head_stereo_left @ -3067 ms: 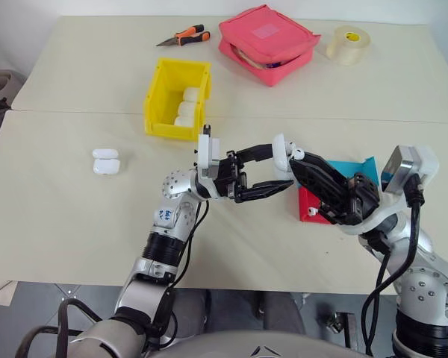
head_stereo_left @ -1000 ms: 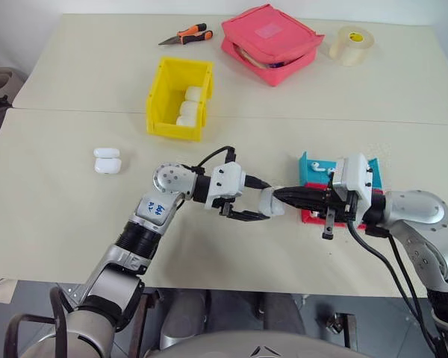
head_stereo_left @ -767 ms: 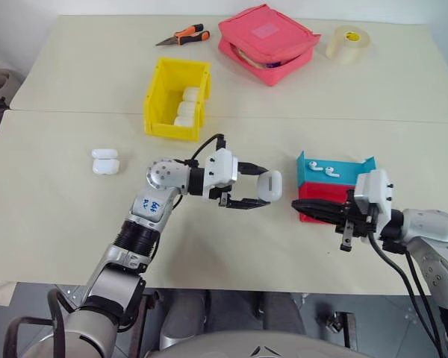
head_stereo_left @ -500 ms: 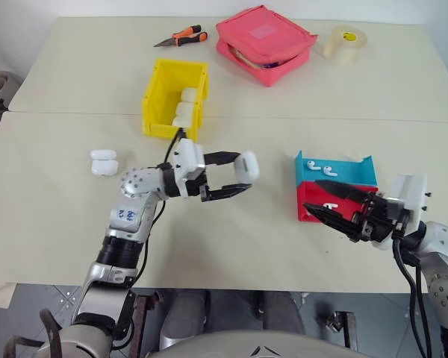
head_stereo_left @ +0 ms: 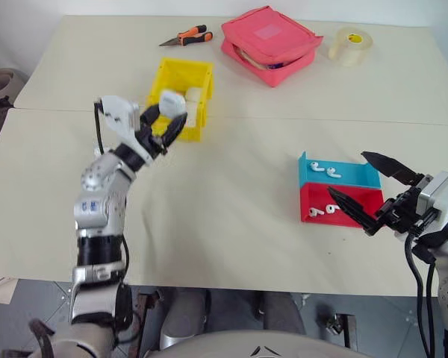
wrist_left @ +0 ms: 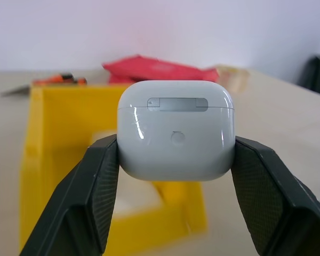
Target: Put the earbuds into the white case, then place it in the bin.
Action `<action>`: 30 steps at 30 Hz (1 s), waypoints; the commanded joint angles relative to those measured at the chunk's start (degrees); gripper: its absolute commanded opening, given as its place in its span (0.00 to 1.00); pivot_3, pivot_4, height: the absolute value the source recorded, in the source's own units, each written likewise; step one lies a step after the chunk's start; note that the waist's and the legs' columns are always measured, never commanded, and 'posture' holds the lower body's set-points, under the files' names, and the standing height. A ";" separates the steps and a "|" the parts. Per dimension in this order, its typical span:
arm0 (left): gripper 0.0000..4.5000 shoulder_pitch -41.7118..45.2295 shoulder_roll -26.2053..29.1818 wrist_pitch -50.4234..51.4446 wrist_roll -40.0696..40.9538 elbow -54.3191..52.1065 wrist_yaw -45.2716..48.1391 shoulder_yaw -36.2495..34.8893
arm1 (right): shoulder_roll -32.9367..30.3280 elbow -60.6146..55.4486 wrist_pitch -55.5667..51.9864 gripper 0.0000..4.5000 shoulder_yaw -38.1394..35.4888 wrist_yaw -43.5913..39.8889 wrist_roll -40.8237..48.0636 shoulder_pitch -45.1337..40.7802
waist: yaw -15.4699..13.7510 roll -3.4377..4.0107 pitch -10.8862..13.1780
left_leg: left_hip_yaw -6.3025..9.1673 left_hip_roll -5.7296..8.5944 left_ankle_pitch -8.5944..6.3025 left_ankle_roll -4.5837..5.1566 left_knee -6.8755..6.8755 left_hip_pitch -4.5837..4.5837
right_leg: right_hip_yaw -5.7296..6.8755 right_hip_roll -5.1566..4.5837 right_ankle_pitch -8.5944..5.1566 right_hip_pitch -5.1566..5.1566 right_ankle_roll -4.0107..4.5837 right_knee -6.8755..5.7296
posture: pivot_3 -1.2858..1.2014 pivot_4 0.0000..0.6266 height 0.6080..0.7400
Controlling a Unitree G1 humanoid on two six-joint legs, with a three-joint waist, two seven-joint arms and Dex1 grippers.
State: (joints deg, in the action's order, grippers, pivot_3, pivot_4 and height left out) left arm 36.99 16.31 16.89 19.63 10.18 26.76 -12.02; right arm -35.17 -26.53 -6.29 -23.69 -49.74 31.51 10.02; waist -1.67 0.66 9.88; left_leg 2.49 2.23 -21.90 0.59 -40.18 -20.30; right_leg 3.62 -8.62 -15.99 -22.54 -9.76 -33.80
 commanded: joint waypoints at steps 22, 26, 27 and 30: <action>0.99 13.18 5.44 2.57 -7.04 15.83 0.89 5.05 | 0.13 -4.90 -1.20 1.00 1.89 2.79 0.98 2.53 | 0.49 -0.08 0.05 | -0.58 -0.04 0.01 -0.01 0.09 0.00 | 0.05 0.02 0.00 -0.08 0.00 -0.01 | 0.52 0.24 1.00; 0.99 6.15 12.62 -6.43 -7.05 10.75 13.80 6.60 | -1.50 -4.13 -0.99 1.00 1.00 -0.05 1.28 3.84 | 0.67 -0.08 0.05 | -0.64 -0.08 0.01 -0.02 0.10 0.01 | 0.05 0.03 0.00 -0.11 0.00 -0.03 | 0.52 0.24 1.00; 0.99 4.11 14.74 -10.84 -7.68 10.43 17.75 7.44 | -2.18 -3.95 -1.06 1.00 0.84 -1.28 1.51 4.29 | 0.79 -0.07 0.04 | -0.68 -0.08 0.01 -0.02 0.10 0.02 | 0.04 0.03 0.00 -0.12 0.00 -0.02 | 0.52 0.24 1.00; 0.99 -0.54 18.20 -13.83 -3.75 8.98 26.79 6.49 | -4.50 -3.46 -1.27 1.00 0.63 -5.23 2.81 5.32 | 0.83 -0.07 0.05 | -0.73 -0.10 0.00 -0.03 0.13 0.07 | 0.04 0.03 0.00 -0.11 0.00 -0.01 | 0.52 0.24 1.00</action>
State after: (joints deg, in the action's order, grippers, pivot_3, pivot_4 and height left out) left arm 36.73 33.87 5.08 13.55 22.51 49.23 -4.90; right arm -38.67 -29.07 -8.45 -21.25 -53.17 32.85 15.32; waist -0.85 0.59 9.92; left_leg 1.76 2.13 -21.91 0.55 -40.07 -20.23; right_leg 3.66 -8.60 -15.99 -22.62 -9.76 -33.81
